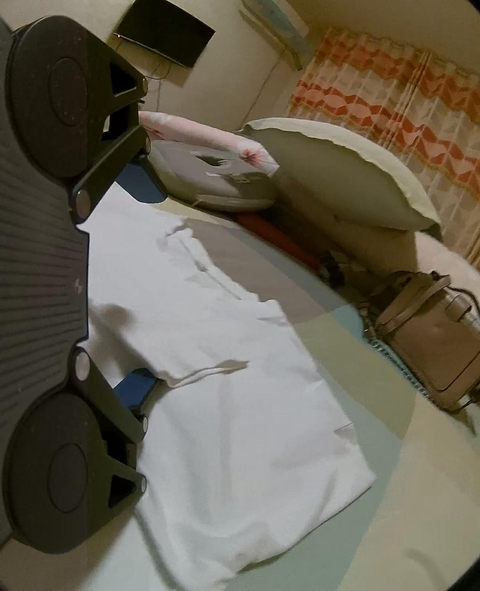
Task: Fold clothes
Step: 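Move both open grippers over the shirt toward its hem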
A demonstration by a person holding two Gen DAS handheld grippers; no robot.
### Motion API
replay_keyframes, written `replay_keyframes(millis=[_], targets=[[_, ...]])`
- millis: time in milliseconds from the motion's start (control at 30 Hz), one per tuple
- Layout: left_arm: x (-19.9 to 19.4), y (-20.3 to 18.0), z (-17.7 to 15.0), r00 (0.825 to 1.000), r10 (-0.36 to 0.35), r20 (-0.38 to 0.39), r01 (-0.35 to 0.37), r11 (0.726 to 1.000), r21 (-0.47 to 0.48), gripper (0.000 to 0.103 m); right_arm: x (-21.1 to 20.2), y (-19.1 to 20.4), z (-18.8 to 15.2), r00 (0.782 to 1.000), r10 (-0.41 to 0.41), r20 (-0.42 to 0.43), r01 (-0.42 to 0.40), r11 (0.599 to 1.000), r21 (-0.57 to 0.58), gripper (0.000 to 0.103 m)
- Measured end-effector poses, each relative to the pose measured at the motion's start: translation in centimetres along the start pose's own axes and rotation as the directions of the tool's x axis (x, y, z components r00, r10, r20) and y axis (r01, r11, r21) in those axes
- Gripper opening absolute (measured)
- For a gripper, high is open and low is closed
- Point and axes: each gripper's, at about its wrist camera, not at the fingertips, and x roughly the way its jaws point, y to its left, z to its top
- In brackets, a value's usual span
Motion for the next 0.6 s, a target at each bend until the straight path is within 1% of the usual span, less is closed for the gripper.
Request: replay_keyframes(millis=[67,100,133,167,200,233,267,300,433,500,600], targets=[[-0.2,0.5,0.1,1.000,0.002,0.005,-0.002,1.000,-0.019,0.102,-0.1,0.2,-0.4,1.000,-0.025,0.016,0.025,0.999,-0.028,0.087],[-0.2,0.8,0.1,1.000,0.003,0.007,-0.003,1.000,-0.029,0.102,-0.1,0.1,-0.6,0.999,-0.038,0.026,0.039,0.998,-0.048,0.079],[-0.3,1.1,0.1,1.000,0.003,0.010,-0.003,0.999,-0.041,0.102,-0.2,-0.1,-0.7,0.998,-0.053,0.035,0.056,0.996,-0.066,0.068],[-0.4,1.4,0.1,1.000,0.005,0.010,-0.004,0.999,-0.054,0.102,-0.3,-0.3,-0.7,0.997,-0.069,0.044,0.072,0.995,-0.070,0.061],[-0.4,1.7,0.2,1.000,0.007,0.009,-0.007,0.997,-0.070,0.102,-0.4,-0.6,-0.7,0.995,-0.086,0.053,0.089,0.994,-0.068,0.048],[-0.4,2.0,0.2,1.000,0.009,0.009,-0.009,0.996,-0.087,0.102,-0.4,-0.9,-0.6,0.993,-0.101,0.058,0.104,0.993,-0.062,0.040],[-0.3,2.2,0.2,1.000,0.006,0.008,-0.005,0.995,-0.102,0.102,-0.6,-1.2,-0.6,0.991,-0.122,0.059,0.126,0.990,-0.057,0.022],[-0.3,2.4,0.2,1.000,0.002,0.007,-0.001,0.993,-0.117,0.102,-0.7,-1.4,-0.6,0.988,-0.146,0.058,0.149,0.987,-0.053,0.010],[-0.3,3.1,0.2,1.000,-0.017,0.003,0.017,0.986,-0.167,0.102,-1.8,-0.9,-1.0,0.987,-0.139,0.076,0.145,0.987,-0.069,0.008],[-0.3,3.3,0.1,1.000,-0.022,0.003,0.022,0.984,-0.176,0.102,-2.4,-0.2,-1.2,0.986,-0.136,0.092,0.145,0.985,-0.097,0.008],[-0.3,3.4,0.2,1.000,-0.018,0.004,0.018,0.984,-0.176,0.102,-2.9,0.5,-1.4,0.982,-0.157,0.103,0.168,0.979,-0.114,0.008]])
